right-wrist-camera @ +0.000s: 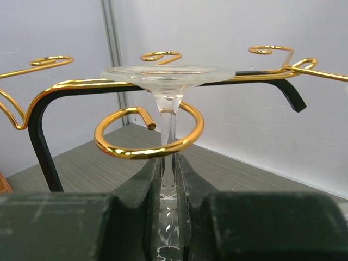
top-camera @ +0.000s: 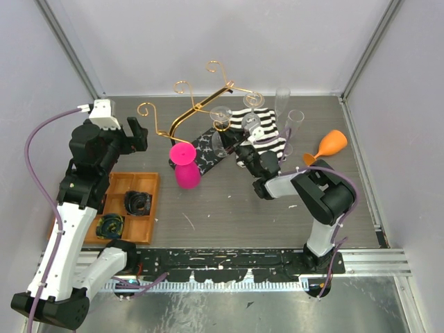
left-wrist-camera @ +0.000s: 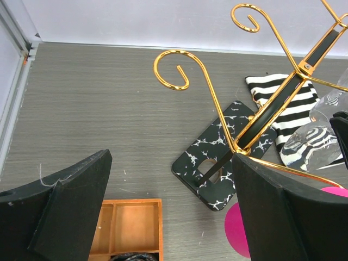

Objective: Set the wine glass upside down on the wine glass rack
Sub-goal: Turn the wine glass upside down at the wine rack.

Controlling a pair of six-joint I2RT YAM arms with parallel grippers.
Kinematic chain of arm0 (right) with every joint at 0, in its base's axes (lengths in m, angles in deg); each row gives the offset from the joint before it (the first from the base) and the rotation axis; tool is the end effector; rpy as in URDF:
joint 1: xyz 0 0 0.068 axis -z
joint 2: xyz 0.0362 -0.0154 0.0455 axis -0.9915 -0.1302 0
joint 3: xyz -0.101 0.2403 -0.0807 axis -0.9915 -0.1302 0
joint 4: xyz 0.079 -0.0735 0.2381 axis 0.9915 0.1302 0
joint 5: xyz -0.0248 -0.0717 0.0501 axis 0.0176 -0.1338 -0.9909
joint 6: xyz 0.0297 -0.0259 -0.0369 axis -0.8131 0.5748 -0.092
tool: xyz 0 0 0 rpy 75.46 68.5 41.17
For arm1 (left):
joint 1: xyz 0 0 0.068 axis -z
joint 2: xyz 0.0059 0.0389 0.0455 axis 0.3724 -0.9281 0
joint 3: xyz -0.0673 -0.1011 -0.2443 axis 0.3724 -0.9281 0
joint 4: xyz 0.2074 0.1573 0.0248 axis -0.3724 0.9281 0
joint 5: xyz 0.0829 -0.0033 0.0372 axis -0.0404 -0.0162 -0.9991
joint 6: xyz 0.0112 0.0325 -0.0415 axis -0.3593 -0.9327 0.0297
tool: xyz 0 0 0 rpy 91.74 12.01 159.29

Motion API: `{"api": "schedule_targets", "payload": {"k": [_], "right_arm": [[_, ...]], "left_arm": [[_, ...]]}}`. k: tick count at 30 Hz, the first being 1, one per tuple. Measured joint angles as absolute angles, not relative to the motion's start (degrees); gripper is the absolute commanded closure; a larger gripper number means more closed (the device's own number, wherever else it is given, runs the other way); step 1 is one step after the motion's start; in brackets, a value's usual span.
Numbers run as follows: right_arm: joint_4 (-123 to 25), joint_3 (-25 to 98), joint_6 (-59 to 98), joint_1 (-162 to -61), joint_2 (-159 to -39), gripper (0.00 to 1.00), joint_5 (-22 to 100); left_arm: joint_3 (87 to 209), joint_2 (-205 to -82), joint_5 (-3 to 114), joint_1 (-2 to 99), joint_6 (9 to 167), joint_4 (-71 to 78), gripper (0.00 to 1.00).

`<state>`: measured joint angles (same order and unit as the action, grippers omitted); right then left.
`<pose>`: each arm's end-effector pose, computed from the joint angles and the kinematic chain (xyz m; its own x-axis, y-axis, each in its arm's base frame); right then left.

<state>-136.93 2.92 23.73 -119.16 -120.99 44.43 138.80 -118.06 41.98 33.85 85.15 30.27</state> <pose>0.2793 0.2096 0.2342 0.3280 0.3054 -0.8939 -0.6453 0.7636 0.0241 0.1811 -0.0354 0.4060 -0.2204 -0.1123 -0.9689 0.0891 0.9869 -0.1347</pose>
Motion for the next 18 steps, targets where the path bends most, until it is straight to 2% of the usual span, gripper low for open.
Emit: {"api": "schedule_targets", "payload": {"k": [12, 18], "right_arm": [[-136.9, -3.1, 27.0, -119.2, -115.4, 1.0, 45.2], [-137.0, -4.6, 28.7, -119.2, -114.4, 1.0, 41.8]], "left_arm": [[138.8, -118.1, 41.0, 33.9, 84.8, 30.3, 0.02], [138.8, -118.1, 40.7, 33.9, 84.7, 30.3, 0.02]]}}
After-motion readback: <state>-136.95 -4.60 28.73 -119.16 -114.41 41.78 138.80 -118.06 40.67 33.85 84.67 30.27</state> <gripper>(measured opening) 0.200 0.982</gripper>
